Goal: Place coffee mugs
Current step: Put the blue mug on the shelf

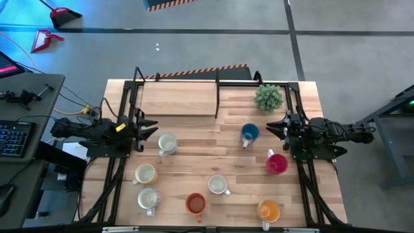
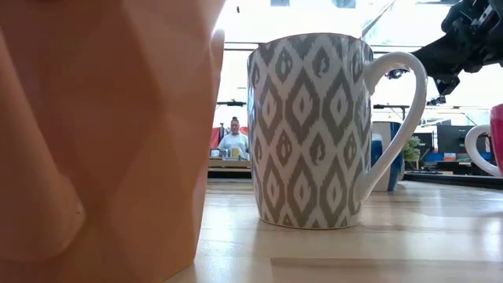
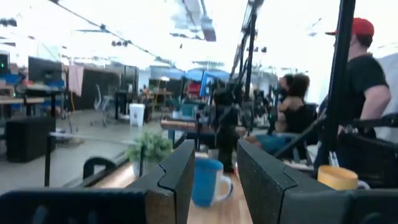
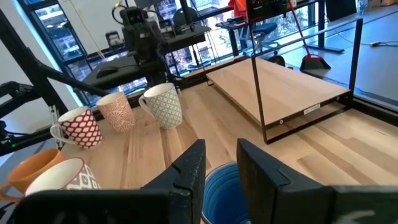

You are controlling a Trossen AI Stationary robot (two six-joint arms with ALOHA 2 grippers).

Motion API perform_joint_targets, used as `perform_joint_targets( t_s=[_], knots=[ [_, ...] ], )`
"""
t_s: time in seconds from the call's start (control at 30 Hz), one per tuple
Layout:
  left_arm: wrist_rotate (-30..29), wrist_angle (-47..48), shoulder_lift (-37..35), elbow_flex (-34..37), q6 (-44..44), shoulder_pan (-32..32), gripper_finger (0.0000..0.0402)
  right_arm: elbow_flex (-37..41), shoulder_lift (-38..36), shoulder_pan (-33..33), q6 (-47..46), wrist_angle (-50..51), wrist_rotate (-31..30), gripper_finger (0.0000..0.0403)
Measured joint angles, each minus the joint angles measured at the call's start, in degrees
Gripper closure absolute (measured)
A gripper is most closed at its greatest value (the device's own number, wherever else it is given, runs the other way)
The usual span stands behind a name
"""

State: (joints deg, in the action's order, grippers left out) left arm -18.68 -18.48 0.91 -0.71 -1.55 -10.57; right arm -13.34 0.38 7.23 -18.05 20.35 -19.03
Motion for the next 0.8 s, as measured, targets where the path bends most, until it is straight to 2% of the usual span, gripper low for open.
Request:
perform_joint_targets(
  t_s=[0.1, 0.27, 0.37, 0.53, 0.67, 0.8],
  knots=[
    [0.02, -2.74, -0.02, -0.04, 0.10, 0.00, 0.0291, 0.00, 0.00, -0.03, -0.66, -0.10, 0.03, 0.0324],
    [0.53, -2.50, 0.34, -0.04, 6.89, 0.02, 0.0291, 0.01, 0.04, -0.05, -4.99, 0.67, 1.30, 0.0324],
    [0.66, -2.42, 0.59, -0.02, 7.94, 0.04, 0.0291, 0.01, 0.04, -0.05, -5.01, -1.19, 1.64, 0.0324],
    [3.50, -2.48, 1.34, -0.71, 9.43, 0.04, 0.0291, -0.07, 0.61, -0.20, -5.08, -3.95, 1.93, 0.0324],
    [5.42, -1.45, 3.25, -6.16, 8.42, 0.09, 0.0291, -0.35, 3.48, -0.23, -3.95, -8.84, 2.67, 0.0324],
    [6.13, 7.10, 8.77, -14.44, 7.92, 0.09, 0.0291, -5.36, 9.06, -0.23, -0.35, -8.19, 2.53, 0.0324]
  ],
)
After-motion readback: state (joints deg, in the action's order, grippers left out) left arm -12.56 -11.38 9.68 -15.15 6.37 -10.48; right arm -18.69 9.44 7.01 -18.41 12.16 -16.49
